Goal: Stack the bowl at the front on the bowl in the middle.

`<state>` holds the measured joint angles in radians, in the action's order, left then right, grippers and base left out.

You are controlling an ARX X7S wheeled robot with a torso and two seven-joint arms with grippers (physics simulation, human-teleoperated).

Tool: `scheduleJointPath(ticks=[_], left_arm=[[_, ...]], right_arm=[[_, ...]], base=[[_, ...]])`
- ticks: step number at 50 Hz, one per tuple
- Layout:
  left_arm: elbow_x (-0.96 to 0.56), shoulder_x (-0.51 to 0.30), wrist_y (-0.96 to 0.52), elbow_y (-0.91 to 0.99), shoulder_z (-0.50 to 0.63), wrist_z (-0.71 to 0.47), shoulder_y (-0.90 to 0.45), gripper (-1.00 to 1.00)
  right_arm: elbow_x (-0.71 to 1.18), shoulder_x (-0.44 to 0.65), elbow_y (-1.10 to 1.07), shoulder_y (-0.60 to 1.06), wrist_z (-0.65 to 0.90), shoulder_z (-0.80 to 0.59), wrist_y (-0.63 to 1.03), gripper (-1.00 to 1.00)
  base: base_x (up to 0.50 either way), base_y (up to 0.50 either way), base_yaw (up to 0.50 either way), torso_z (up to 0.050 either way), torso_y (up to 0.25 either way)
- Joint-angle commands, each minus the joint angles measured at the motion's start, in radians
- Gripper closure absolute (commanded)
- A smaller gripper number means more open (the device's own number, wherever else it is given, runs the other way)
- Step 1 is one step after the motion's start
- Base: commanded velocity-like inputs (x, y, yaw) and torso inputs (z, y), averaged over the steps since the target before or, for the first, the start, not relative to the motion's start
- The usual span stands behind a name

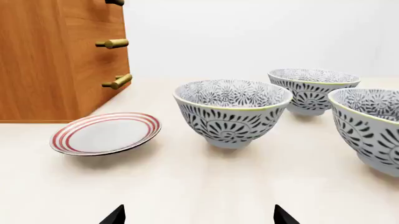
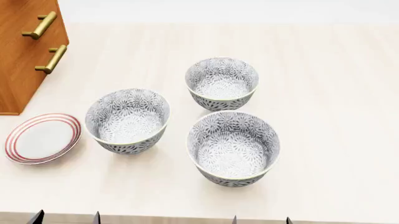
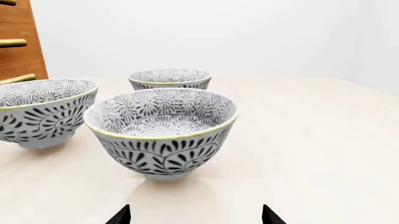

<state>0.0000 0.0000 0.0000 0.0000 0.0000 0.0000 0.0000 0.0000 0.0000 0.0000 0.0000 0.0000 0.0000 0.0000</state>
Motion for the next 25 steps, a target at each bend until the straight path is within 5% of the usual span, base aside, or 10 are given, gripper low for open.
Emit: scheduleJointPath(ticks=[1,19,25], left_arm=[[-0.024,-0.024,0.005,-0.005,0.03,-0.03,-0.001,-1.0],[-0.09,-0.064,-0.029,0.052,0.078,-0.048,0.011,-1.0],[-0.162,-0.09,-0.321,0.275,0.05,-0.078,-0.072,-1.0]], right_arm=[[0.011,0.011,-0.001,-0.001,0.014,-0.014,0.0,-1.0],[0.06,0.056,-0.075,-0.019,0.073,-0.063,0.033,-1.0],[0.117,0.084,-0.316,0.034,0.087,-0.043,0.31,-1.0]], base=[[0.0,0.0,0.0,0.0,0.0],[0.0,0.0,0.0,0.0,0.0],[0.0,0.0,0.0,0.0,0.0]])
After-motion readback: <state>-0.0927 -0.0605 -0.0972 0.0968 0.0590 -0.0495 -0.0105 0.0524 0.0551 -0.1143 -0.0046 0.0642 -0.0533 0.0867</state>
